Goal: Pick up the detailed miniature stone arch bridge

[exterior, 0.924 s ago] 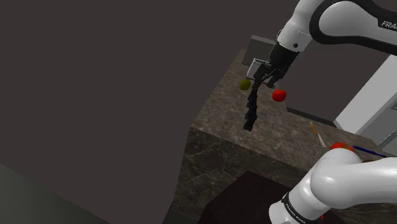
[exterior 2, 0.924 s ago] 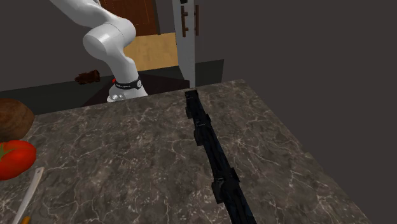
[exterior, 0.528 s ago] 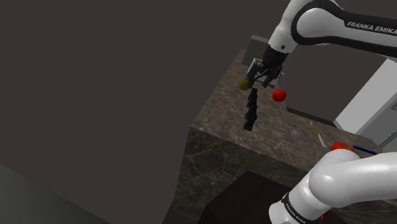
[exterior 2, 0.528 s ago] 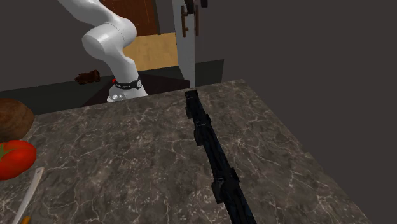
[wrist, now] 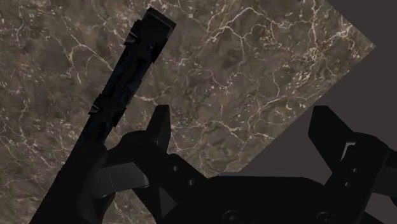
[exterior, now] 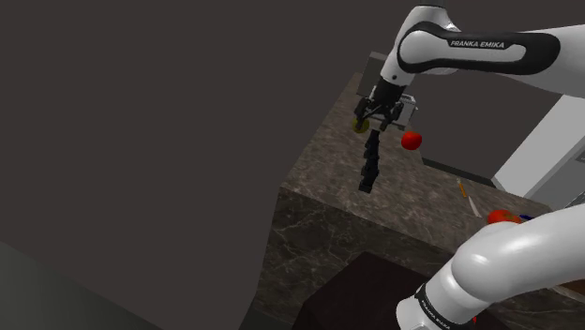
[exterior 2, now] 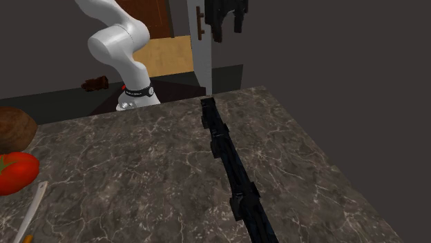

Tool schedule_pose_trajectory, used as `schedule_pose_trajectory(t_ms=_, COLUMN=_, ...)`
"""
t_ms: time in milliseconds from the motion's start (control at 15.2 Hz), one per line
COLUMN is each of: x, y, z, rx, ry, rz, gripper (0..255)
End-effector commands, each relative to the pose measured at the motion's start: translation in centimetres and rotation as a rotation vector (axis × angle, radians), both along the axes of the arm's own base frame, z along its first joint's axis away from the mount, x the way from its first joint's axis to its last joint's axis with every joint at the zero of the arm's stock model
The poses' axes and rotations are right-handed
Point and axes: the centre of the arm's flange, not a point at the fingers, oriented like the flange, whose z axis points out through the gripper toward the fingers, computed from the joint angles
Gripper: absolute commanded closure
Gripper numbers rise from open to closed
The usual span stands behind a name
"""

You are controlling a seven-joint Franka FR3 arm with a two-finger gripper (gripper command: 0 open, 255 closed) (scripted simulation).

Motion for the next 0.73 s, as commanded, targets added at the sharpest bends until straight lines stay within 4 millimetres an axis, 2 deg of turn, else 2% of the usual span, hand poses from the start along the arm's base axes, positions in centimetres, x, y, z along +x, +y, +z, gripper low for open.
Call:
schedule_pose_trajectory(t_ms=0, x=1.7, y=-2.3, z=-1.1, rx=0.005, ry=0.012, rz=-0.052, gripper=0)
schedule_pose_trajectory(t_ms=660, x=6.9, y=-13.6, z=-7.1, rx=0.035, ry=0.071, rz=-0.302, gripper=0)
